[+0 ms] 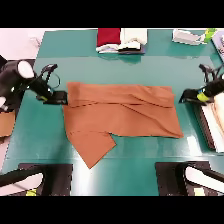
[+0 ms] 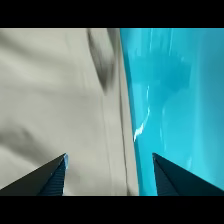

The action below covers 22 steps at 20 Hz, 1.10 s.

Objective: Fold the shirts.

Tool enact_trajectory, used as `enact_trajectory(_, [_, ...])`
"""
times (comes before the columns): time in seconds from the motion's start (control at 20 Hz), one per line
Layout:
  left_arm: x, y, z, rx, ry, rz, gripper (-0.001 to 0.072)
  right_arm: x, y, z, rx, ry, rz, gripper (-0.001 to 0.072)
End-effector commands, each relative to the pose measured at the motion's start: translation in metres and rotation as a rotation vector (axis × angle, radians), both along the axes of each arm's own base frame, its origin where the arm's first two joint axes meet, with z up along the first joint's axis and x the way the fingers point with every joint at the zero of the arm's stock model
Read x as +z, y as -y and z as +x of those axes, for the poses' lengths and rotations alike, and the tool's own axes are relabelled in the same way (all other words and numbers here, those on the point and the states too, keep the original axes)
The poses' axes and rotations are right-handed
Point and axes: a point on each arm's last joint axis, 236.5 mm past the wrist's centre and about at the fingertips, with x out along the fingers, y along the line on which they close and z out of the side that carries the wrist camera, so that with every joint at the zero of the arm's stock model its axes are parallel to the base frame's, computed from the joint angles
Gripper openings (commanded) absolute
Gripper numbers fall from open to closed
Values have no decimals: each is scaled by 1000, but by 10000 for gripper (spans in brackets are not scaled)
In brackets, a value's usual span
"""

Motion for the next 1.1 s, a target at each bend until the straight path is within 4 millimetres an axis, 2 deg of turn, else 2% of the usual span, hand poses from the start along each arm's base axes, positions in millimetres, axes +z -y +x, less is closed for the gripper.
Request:
enact_trajectory(0.0, [-14,2,-52,50,-9,-37,497,-30,-4,-64,-49,-92,31,616])
enact_trajectory(0.1, [-27,7,-74,76,-37,-69,497,-51,-11,-94,-61,-157,53,615])
enact_trajectory(0.2, [-38,9,-88,83,-68,-80,497,-67,-18,-114,-62,-199,66,614])
enact_trajectory(0.35, [-44,9,-92,88,-81,-84,497,-81,-23,-127,-69,-214,73,601])
enact_trajectory(0.5, [-44,10,-91,88,-78,-86,497,-85,-23,-127,-75,-205,71,582])
enact_trajectory(0.6, [-44,10,-91,86,-78,-86,497,-86,-23,-121,-82,-182,73,514])
enact_trajectory(0.65, [-44,10,-91,86,-78,-86,497,-85,-25,-119,-83,-173,81,415])
enact_trajectory(0.7, [-44,10,-93,84,-84,-86,497,-85,-26,-117,-79,-165,85,349])
enact_trajectory(0.75, [-45,10,-95,82,-95,-85,497,-85,-26,-117,-78,-166,83,146])
enact_trajectory(0.8, [-47,10,-99,78,-110,-84,497,-85,-25,-117,-76,-166,82,17])
enact_trajectory(0.9, [-57,19,-113,49,-142,-76,497,-85,-26,-118,-73,-167,83,17])
enact_trajectory(1.05, [-79,44,-140,5,-189,-57,499,-85,-26,-118,-73,-166,83,17])
